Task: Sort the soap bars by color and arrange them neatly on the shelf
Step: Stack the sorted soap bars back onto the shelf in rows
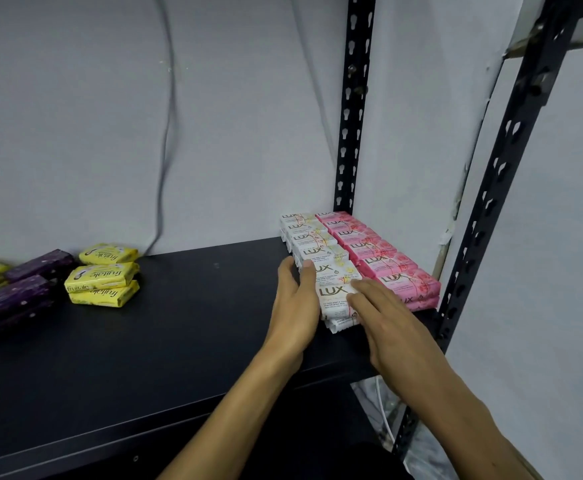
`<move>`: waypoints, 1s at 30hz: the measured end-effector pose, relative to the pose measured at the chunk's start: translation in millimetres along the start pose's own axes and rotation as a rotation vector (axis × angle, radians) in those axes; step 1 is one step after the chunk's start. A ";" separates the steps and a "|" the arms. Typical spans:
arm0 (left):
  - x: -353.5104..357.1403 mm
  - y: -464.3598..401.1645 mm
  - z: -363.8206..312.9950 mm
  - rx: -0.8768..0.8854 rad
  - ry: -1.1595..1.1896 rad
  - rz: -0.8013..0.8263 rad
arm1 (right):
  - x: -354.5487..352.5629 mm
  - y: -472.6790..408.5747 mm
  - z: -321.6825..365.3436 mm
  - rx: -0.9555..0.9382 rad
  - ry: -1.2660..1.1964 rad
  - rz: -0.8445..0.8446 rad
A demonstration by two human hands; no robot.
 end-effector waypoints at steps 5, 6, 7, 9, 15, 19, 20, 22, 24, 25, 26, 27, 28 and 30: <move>20.9 -20.7 4.8 -0.118 0.154 -0.062 | -5.5 -13.2 0.8 0.019 0.100 0.028; 23.4 -24.3 5.9 -0.137 0.173 -0.091 | -8.6 -13.4 -1.2 0.018 0.122 0.026; 26.0 -26.9 6.6 -0.152 0.195 -0.118 | -11.0 -12.8 -4.4 0.016 0.151 0.026; 31.1 -31.5 10.4 -0.173 0.229 -0.156 | -11.9 -11.2 -12.5 0.008 0.210 0.032; 41.9 -40.7 24.4 -0.110 0.148 -0.210 | 6.0 -5.7 -35.6 0.066 0.226 0.138; 48.5 -51.7 31.7 -0.058 0.045 -0.217 | 11.2 -2.5 -41.0 0.057 0.203 0.137; 50.3 -50.0 28.1 -0.040 0.021 -0.213 | 10.6 -2.2 -41.8 0.055 0.187 0.129; 52.8 -47.9 25.4 -0.029 -0.013 -0.216 | 10.4 -1.8 -43.5 0.059 0.151 0.127; 53.8 -48.2 27.0 -0.018 -0.021 -0.220 | 12.2 -1.6 -43.7 0.070 0.132 0.155; 54.1 -49.0 28.5 -0.016 -0.016 -0.218 | 13.5 -1.2 -43.7 0.073 0.128 0.175; 54.0 -50.1 29.5 -0.012 -0.012 -0.219 | 14.3 -0.5 -44.4 0.074 0.120 0.196; 53.7 -50.5 29.8 -0.011 0.000 -0.222 | 13.6 0.0 -45.5 0.076 0.103 0.218; 53.3 -50.5 30.1 -0.010 0.012 -0.225 | 10.9 -0.1 -46.8 0.084 0.073 0.236; 52.2 -51.8 31.9 -0.018 0.047 -0.236 | 2.7 -5.3 -48.4 0.121 -0.002 0.244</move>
Point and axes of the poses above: each hand's wrist, its own y-axis away from the middle knuckle, its own x-axis out of the palm, z = x × y, the point moved 5 cm from there along -y, towards the middle knuckle, and after that the axes turned 5 degrees about -z, right-handed, at the moved point
